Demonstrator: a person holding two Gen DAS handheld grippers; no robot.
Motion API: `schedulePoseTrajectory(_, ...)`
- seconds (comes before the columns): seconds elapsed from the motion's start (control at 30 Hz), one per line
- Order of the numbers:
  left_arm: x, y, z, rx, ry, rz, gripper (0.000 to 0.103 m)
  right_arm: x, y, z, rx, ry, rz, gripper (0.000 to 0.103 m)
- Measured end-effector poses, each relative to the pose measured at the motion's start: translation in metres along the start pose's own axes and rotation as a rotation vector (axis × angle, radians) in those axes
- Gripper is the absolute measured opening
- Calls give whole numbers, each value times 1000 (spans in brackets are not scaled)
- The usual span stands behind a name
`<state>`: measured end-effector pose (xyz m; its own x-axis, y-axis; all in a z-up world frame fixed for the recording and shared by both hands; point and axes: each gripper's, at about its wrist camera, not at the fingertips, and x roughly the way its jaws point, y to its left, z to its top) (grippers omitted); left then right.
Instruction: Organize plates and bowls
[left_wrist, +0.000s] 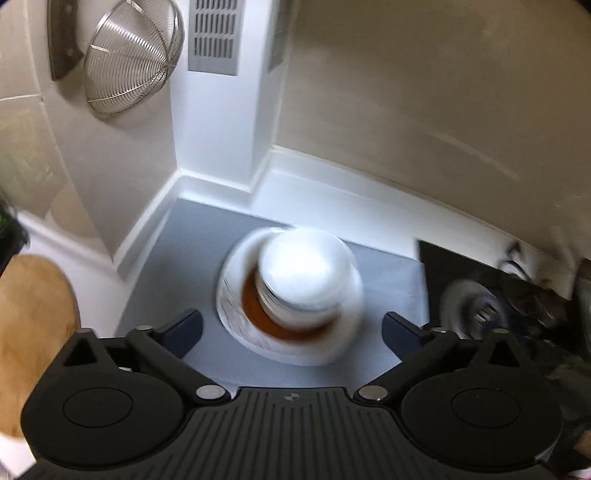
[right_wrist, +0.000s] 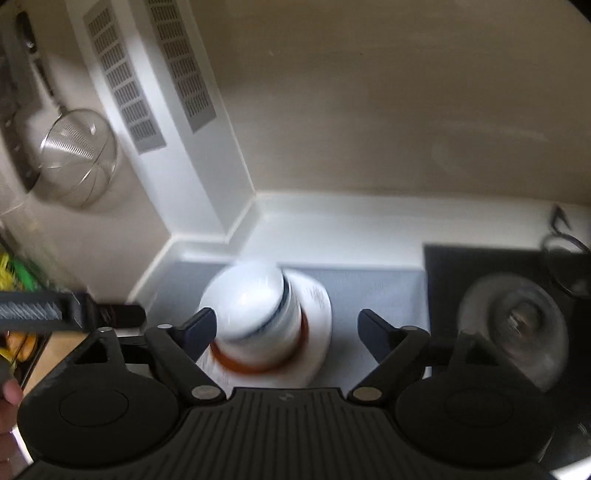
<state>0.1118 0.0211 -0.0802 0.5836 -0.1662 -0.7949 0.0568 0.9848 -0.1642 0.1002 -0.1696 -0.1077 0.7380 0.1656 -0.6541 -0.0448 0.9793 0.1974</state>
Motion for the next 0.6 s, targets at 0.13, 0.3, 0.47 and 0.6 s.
schedulePoseTrajectory(0.13,-45,-29,-17,49,24,23,103,-49,-3,-11,-17,71,-27,101)
schedulePoseTrajectory(0.3,-91,-54,-40,25,-50,68,103,-101,-11,-10,-19,72,48,103)
schedulePoseTrajectory(0.47,-118,-84,-54,58,-85,141,102,-131,-3,-10,-81,64,10,103)
schedulePoseTrajectory(0.6,-127,-98,-58,57,-91,191,102,-141,-7,-8,-71,83,-1,103)
